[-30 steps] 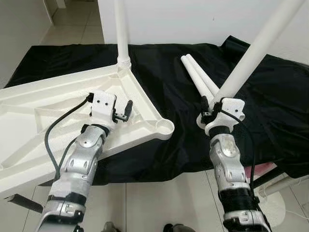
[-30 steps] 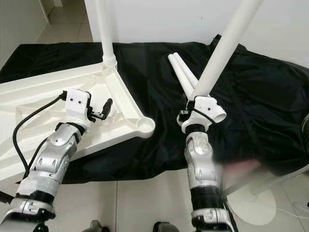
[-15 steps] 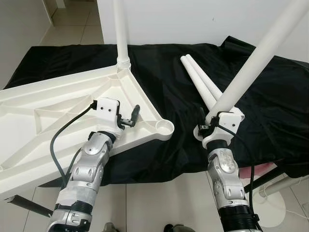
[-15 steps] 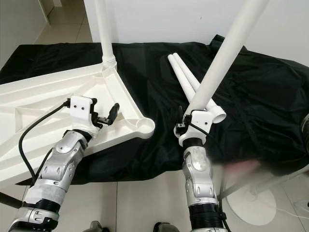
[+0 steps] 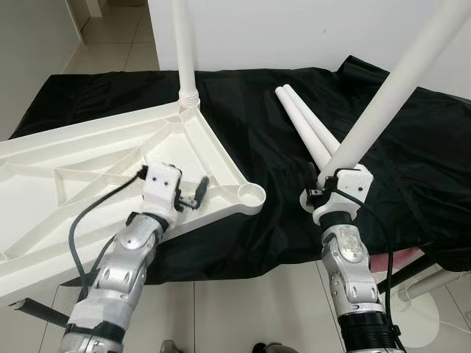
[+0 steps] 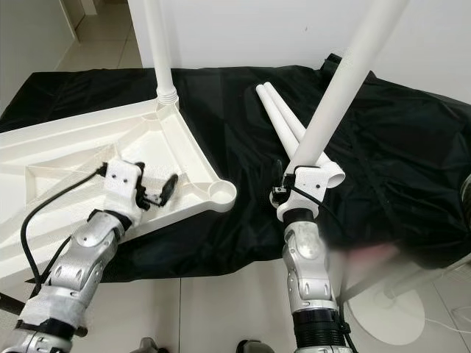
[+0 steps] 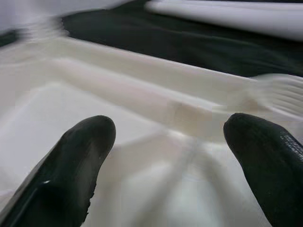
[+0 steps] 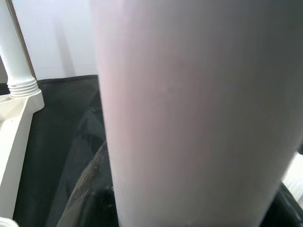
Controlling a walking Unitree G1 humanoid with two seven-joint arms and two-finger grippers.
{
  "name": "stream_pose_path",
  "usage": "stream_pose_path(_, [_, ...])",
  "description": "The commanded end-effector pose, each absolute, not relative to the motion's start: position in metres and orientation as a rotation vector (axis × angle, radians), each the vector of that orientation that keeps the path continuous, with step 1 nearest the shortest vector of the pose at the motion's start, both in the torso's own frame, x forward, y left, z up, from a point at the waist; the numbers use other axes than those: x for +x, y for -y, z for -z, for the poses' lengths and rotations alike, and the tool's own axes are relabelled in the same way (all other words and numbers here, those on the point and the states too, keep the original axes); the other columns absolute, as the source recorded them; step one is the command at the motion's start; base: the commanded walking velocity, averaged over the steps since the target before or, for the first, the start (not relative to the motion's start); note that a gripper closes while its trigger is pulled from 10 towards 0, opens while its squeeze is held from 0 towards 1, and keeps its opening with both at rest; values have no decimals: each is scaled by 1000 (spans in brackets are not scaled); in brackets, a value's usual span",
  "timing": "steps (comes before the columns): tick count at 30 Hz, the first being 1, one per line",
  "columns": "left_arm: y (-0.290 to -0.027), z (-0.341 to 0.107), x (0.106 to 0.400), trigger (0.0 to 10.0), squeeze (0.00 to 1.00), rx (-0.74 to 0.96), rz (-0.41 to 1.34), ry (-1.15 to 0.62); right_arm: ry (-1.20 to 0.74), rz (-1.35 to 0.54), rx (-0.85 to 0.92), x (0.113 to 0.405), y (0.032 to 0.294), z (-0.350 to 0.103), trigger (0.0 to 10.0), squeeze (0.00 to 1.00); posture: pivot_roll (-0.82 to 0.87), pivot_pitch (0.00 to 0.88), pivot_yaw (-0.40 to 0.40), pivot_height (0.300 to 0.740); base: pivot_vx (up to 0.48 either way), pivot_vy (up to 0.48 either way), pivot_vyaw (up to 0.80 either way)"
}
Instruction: Building children table
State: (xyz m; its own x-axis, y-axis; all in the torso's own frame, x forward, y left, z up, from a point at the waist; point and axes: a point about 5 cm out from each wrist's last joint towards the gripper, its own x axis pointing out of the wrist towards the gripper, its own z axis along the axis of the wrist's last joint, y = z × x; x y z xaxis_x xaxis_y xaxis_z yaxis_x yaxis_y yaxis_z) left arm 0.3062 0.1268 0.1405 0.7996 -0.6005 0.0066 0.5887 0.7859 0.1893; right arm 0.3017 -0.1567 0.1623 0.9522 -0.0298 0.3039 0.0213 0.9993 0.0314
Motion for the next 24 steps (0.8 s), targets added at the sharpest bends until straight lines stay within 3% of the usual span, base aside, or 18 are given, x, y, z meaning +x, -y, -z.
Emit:
stream_pose_path(1, [-120,-137,300,10000,0,212,753,44,318,22,28,304,156,-165,10000,0,-64,67,10,740,0,0,0])
stream_pose_path(7, [-116,-135,293,10000,0,262,867,21,323,26,24,306,157,-167,10000,0,-64,69,15,740,0,0,0])
stream_pose_path(20, [-106,-130,295,10000,0,353,909,1,326,26,17,307,156,-168,10000,0,-70,74,20,740,0,0,0])
stream_pose_path(24, [-96,-125,292,10000,0,392,1017,-37,327,23,13,308,155,-169,10000,0,-76,80,25,740,0,0,0])
